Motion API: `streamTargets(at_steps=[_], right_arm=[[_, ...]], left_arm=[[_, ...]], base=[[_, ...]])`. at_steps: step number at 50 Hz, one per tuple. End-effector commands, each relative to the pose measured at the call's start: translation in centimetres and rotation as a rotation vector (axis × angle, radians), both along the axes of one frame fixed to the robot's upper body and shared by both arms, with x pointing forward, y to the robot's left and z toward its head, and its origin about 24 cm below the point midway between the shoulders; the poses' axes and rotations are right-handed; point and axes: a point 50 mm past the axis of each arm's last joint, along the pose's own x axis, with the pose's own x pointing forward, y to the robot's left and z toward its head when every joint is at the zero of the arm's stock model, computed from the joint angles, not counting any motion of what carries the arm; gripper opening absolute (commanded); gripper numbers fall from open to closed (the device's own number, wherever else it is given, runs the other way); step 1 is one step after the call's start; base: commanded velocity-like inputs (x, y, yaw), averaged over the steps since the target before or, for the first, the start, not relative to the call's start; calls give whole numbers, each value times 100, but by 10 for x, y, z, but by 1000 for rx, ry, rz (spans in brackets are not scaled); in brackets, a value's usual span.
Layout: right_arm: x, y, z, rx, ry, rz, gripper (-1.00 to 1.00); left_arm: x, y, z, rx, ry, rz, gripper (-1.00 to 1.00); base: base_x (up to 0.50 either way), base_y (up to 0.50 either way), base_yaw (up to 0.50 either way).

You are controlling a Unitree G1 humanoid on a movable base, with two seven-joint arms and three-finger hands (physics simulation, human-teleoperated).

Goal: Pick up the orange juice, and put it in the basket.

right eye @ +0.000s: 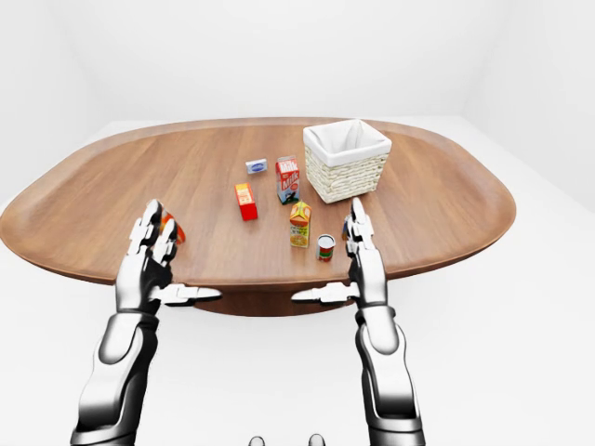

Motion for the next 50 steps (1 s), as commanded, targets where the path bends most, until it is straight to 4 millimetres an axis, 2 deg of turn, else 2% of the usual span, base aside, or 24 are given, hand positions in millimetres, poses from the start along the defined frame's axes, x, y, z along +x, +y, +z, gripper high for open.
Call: streamTargets(at_steps=[1, 3, 13, 15, 21, 23, 29, 31, 39, 50], right_arm=[[-10, 5, 37, -28, -163, 19, 100], [-12, 7, 45, -42, -199, 25, 100], [-19, 7, 65, -77, -294, 10, 100], [-21, 8, 73, -85, -330, 4, 100], [-33, 13, 91, -112, -422, 13, 100], [-36, 14, 96, -119, -451, 15, 100], [-43, 17, 107, -149, -510, 14, 100], [-44, 17, 109, -152, -521, 16, 100], [-47, 17, 114, -170, -549, 11, 100], [-47, 20, 113, -203, -544, 19, 100]], left_arm=[[-11, 11, 58, -4, -258, 33, 100], [-19, 18, 77, -57, -351, 63, 100], [-43, 32, 118, -70, -555, 69, 100], [-55, 39, 135, -94, -655, 85, 100], [-58, 46, 145, -22, -690, 59, 100], [-63, 53, 153, -100, -750, 68, 100], [-61, 56, 155, -51, -735, 49, 100], [-61, 61, 156, -101, -750, 72, 100], [-50, 62, 142, -176, -667, 67, 100], [-52, 59, 138, -164, -650, 52, 100]], base=[[0, 0, 0], [0, 0, 0], [0, 0, 0], [0, 0, 0], [0, 0, 0], [0, 0, 0], [0, 0, 0], [0, 0, 0], [0, 0, 0], [2, -1, 0]])
